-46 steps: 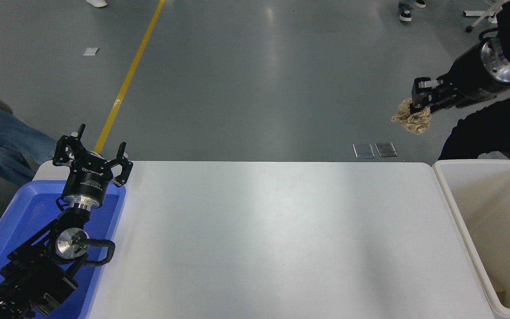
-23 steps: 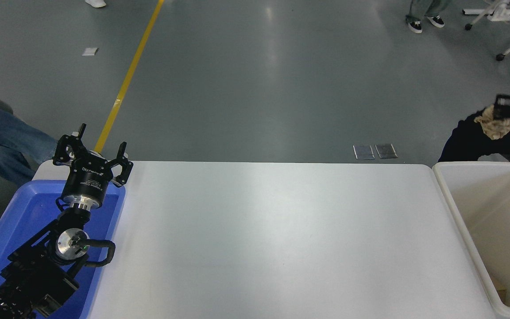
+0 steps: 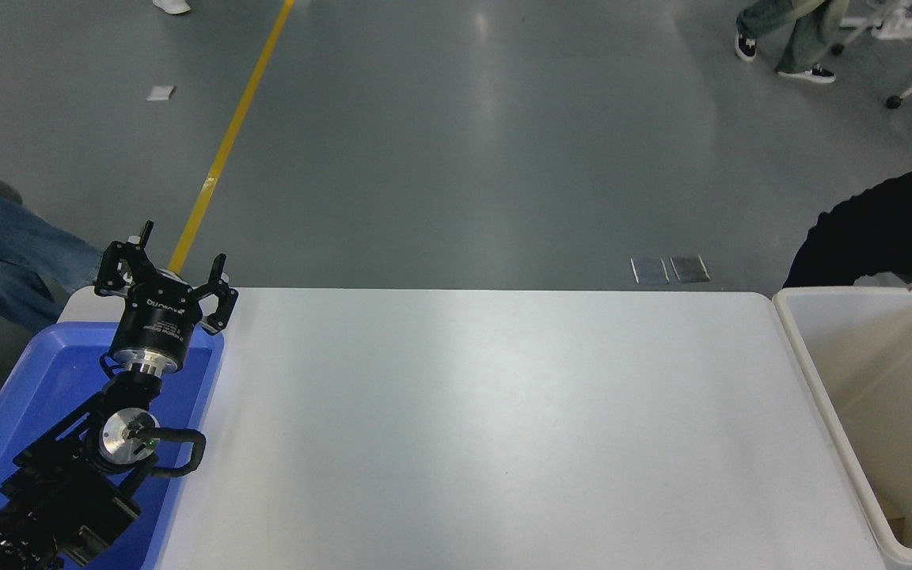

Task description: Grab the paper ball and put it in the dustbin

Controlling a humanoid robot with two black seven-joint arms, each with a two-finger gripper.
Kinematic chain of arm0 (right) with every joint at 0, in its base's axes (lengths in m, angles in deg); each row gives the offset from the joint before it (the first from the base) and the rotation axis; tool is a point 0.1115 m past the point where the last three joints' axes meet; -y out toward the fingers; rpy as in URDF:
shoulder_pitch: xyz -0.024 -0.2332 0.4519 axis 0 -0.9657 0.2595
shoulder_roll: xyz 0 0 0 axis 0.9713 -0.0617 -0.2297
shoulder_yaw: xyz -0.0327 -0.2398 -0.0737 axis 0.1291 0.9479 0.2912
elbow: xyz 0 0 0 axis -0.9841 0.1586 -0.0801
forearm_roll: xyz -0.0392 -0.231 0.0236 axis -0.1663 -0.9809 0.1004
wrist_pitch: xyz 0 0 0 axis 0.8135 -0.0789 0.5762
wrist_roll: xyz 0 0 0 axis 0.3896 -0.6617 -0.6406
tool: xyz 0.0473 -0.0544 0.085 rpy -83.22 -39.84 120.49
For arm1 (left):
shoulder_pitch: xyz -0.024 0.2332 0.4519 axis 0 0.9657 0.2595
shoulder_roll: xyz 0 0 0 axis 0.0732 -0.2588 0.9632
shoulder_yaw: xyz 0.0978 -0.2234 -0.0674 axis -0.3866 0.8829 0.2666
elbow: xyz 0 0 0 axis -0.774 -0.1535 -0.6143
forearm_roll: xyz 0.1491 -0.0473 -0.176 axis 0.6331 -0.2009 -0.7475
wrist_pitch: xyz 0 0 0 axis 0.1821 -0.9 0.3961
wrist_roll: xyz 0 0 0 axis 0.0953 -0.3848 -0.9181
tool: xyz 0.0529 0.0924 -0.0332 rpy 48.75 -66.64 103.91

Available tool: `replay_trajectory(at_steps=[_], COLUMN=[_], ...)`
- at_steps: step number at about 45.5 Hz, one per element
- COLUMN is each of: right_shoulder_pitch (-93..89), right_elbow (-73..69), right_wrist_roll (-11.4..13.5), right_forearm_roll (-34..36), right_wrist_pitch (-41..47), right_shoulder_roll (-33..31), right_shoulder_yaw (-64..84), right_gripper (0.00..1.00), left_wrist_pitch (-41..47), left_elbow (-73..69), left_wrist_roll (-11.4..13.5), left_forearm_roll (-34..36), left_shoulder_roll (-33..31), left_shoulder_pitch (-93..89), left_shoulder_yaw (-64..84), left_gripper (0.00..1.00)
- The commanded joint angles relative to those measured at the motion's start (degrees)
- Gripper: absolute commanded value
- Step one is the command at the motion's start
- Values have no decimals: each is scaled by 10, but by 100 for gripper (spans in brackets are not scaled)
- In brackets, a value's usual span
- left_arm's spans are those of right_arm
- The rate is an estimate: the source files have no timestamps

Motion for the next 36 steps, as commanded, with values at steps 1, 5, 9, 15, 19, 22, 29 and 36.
replay_trajectory(at_steps=[1, 5, 9, 15, 19, 22, 29, 36], right_shoulder_pitch=[-114, -132, -137, -143, -143, -143, -137, -130], right_elbow=[52, 53, 53, 53, 53, 53, 74, 70], right_wrist_roll=[1, 0, 1, 0, 0, 0, 0, 0], right_forearm_roll=[14, 14, 14, 14, 14, 14, 18, 21], right_wrist_pitch=[-28, -42, -46, -48, -48, -48, -58, -58], right_shoulder_roll=[40, 49, 52, 53, 54, 54, 55, 54], right_shoulder_yaw=[-88, -94, -94, -94, -94, -94, -95, -96], right_gripper=[0, 0, 0, 0, 0, 0, 100, 100], left_wrist_pitch=[0, 0, 0, 0, 0, 0, 0, 0], left_elbow=[0, 0, 0, 0, 0, 0, 0, 0], left_wrist_roll=[-1, 0, 0, 0, 0, 0, 0, 0], left_forearm_roll=[0, 0, 0, 0, 0, 0, 0, 0], left_shoulder_roll=[0, 0, 0, 0, 0, 0, 0, 0], left_shoulder_pitch=[0, 0, 0, 0, 0, 0, 0, 0], left_shoulder_yaw=[0, 0, 0, 0, 0, 0, 0, 0], left_gripper=[98, 98, 98, 98, 98, 98, 98, 98])
